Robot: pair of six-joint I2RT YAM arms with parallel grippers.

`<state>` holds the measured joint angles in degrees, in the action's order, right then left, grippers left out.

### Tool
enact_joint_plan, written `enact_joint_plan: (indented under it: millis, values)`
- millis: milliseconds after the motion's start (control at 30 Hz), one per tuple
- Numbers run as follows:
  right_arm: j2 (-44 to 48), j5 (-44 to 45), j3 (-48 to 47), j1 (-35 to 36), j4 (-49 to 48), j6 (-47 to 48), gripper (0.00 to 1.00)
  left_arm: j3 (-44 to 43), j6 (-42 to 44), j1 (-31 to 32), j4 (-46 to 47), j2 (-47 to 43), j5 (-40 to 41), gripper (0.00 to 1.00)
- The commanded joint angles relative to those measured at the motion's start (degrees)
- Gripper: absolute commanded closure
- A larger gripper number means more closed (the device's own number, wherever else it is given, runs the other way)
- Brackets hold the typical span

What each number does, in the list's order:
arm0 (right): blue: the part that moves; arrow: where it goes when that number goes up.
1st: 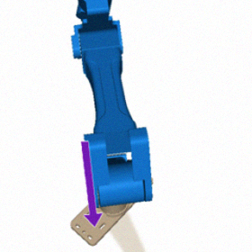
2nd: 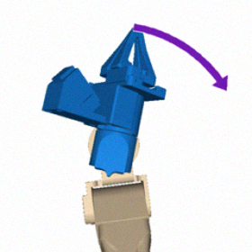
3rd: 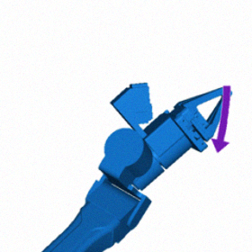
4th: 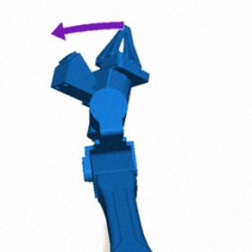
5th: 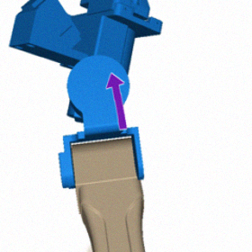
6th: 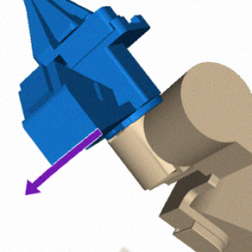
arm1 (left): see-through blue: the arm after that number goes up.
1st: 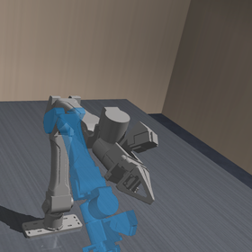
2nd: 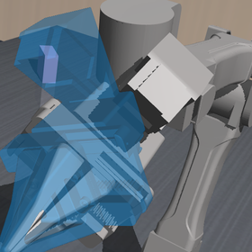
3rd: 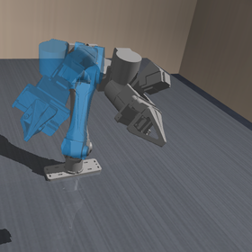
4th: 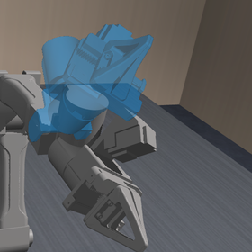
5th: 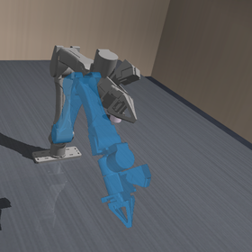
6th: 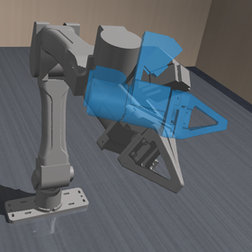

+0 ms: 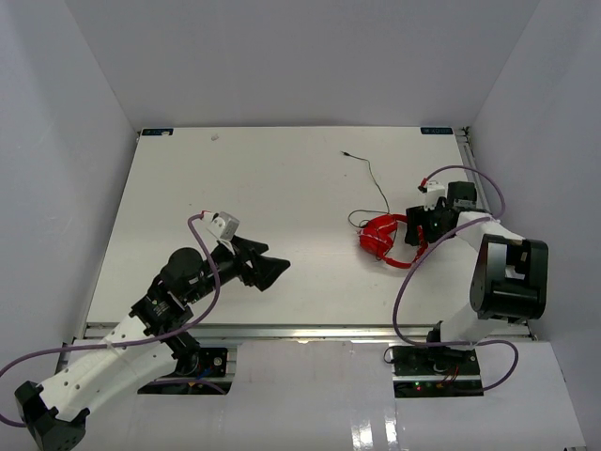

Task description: Wrap the headphones

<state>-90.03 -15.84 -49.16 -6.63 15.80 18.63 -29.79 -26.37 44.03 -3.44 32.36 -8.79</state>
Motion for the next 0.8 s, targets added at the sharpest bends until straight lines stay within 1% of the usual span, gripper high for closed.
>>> enact_joint_plan:
  millis: [0,100,133,167,233,267,300,367,467,533,600,667,733,767]
  values:
    - [-7.39,0.63,-6.06,0.39,4.90,-3.96,0.42,0.25,0.53,-0.09,-0.26,-0.20,0.17,0.02]
    - [-9.27,1.18,-6.18,0.48,7.04,-4.11,0.58,-0.09,0.62,-0.09,-0.59,-0.20,0.00,0.02]
    - [-9.01,1.61,-5.48,0.48,6.96,-3.77,0.60,0.00,0.62,-0.09,-0.33,-0.37,-0.09,0.02]
    - [-8.49,1.95,-4.54,0.48,6.78,-3.41,0.66,0.26,0.53,-0.09,-0.07,-0.37,-0.09,0.02]
    - [-7.78,2.12,-3.87,0.41,5.98,-2.40,0.84,0.66,0.34,-0.17,0.74,-0.05,-0.35,0.02]
    - [-7.23,1.85,-3.70,0.47,5.64,-1.95,0.91,0.83,0.28,-0.17,1.35,0.39,-0.63,0.02]
    - [-6.27,1.49,-3.83,0.54,5.44,-1.43,0.92,0.93,0.15,-0.11,2.03,1.26,-0.93,0.02]
    - [-3.02,1.36,-4.10,1.33,4.69,0.28,0.92,0.74,-0.18,-0.16,2.91,2.63,-1.95,0.02]
    - [3.99,3.95,-4.02,6.17,3.75,3.70,0.92,0.48,-0.13,-0.09,3.41,4.93,-3.21,0.02]
    - [12.01,9.16,-3.68,11.92,2.92,6.65,0.92,0.27,0.63,-0.15,4.84,6.03,-3.83,0.02]
    - [18.86,15.90,-3.19,19.84,1.17,11.24,0.92,-0.20,2.08,-0.09,4.90,7.69,-4.72,0.02]
    - [23.21,21.84,-3.38,27.62,-2.14,15.18,0.92,-0.87,4.07,-0.09,5.19,9.25,-6.36,0.02]
    - [25.36,26.45,-5.31,30.66,-3.94,19.22,0.92,-1.74,7.23,-0.09,6.22,10.81,-8.69,0.02]
    - [25.89,27.59,-7.03,31.01,-4.42,20.95,0.92,-1.92,9.52,-0.09,7.48,11.55,-10.04,0.02]
